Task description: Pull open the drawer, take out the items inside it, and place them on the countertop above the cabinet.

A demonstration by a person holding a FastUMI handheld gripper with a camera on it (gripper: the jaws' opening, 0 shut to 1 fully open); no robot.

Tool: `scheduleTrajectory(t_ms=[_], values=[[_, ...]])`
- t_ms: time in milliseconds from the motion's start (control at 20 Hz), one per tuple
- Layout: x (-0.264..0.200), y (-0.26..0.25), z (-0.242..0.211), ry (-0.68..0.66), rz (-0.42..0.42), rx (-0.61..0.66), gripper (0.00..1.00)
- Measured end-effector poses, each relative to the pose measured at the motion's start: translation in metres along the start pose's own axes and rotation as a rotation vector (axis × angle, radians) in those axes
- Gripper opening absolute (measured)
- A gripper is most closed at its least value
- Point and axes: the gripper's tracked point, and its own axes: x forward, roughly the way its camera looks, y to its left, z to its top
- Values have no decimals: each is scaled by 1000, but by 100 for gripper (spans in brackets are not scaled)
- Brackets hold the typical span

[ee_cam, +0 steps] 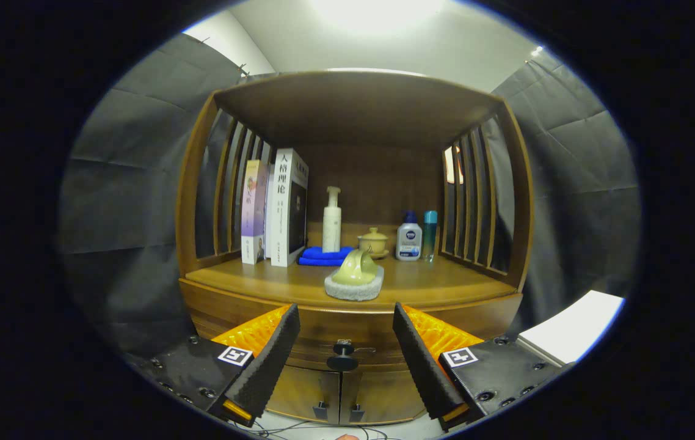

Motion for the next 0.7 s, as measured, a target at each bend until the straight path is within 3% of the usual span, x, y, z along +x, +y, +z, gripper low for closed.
scheduleTrajectory(t_ms=[250, 550, 700], values=[[-49, -21, 40, -44, -26, -49, 97], [-92, -25, 80, -92, -68, 38, 97], [-109, -20, 82, -95, -69, 20, 97]])
